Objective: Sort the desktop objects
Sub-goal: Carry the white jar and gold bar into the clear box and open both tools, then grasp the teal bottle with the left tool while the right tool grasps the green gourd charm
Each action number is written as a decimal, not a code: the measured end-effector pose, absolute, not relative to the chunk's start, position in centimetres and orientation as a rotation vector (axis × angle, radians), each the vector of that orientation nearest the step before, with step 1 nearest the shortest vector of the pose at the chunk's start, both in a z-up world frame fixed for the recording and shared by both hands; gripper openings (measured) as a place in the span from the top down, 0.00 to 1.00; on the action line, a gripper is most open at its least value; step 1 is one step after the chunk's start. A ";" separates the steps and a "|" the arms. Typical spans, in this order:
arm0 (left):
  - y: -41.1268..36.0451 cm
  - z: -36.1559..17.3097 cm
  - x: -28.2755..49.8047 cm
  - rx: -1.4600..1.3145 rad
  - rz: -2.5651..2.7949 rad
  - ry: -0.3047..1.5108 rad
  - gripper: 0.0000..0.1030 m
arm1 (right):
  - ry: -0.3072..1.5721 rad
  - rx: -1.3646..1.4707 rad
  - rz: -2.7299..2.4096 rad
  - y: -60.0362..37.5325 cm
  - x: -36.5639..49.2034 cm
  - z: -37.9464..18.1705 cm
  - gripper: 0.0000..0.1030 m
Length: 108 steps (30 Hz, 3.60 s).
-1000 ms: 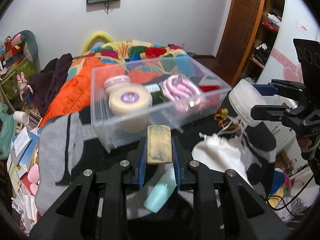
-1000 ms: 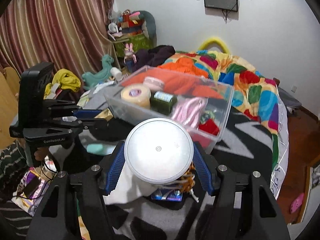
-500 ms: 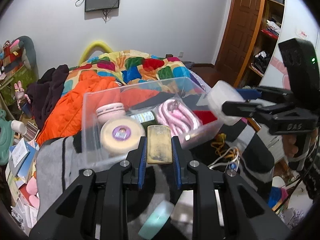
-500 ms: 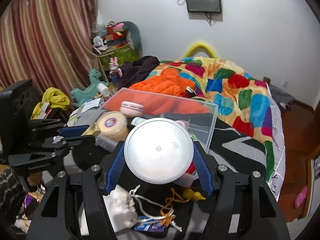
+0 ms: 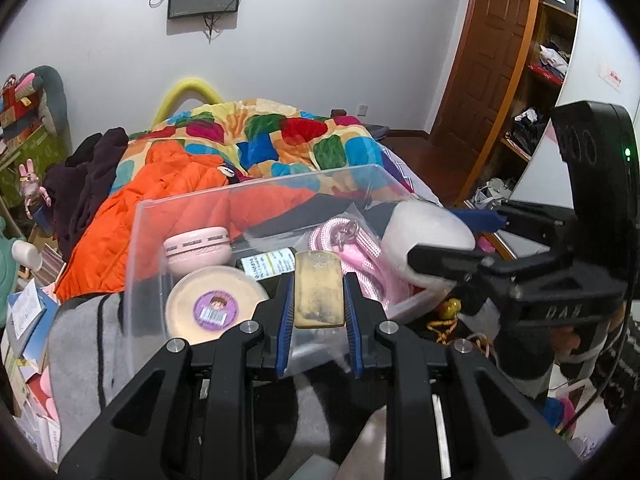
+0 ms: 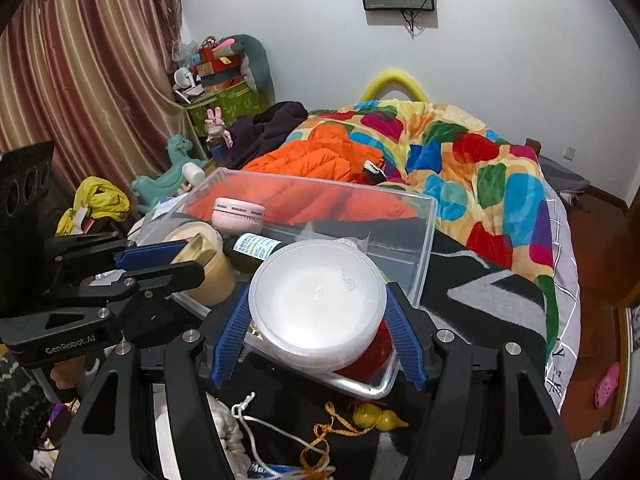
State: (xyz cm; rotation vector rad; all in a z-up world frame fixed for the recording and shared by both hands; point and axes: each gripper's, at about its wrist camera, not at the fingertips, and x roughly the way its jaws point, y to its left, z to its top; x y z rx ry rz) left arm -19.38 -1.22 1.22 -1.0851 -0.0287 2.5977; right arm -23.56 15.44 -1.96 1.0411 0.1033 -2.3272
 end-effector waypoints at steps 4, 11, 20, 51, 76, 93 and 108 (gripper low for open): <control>-0.6 0.6 -19.8 -1.099 2.587 -0.013 0.78 | 0.085 1.059 -2.313 15.2 -24.1 -2.9 0.40; -0.4 -0.6 -20.3 -1.133 2.570 0.005 0.78 | 0.100 1.035 -2.319 15.1 -23.9 -3.1 0.40; -0.4 -0.5 -20.2 -1.138 2.577 0.004 0.78 | 0.216 1.027 -2.354 14.0 -23.1 -3.4 0.38; -1.4 3.0 -12.8 -1.016 2.740 0.165 0.73 | 0.164 0.984 -2.390 18.2 -17.9 -0.4 0.38; -5.7 -3.3 -9.2 -1.339 2.523 0.188 0.63 | 0.237 1.160 -2.391 20.7 -19.3 -5.7 0.40; -3.0 -5.7 -9.5 -1.317 2.454 0.273 0.58 | 0.247 1.233 -2.294 18.8 -20.9 -9.2 0.70; -5.3 -4.1 -8.7 -1.257 2.600 0.178 0.78 | 0.193 1.160 -2.224 18.8 -17.7 -7.2 0.85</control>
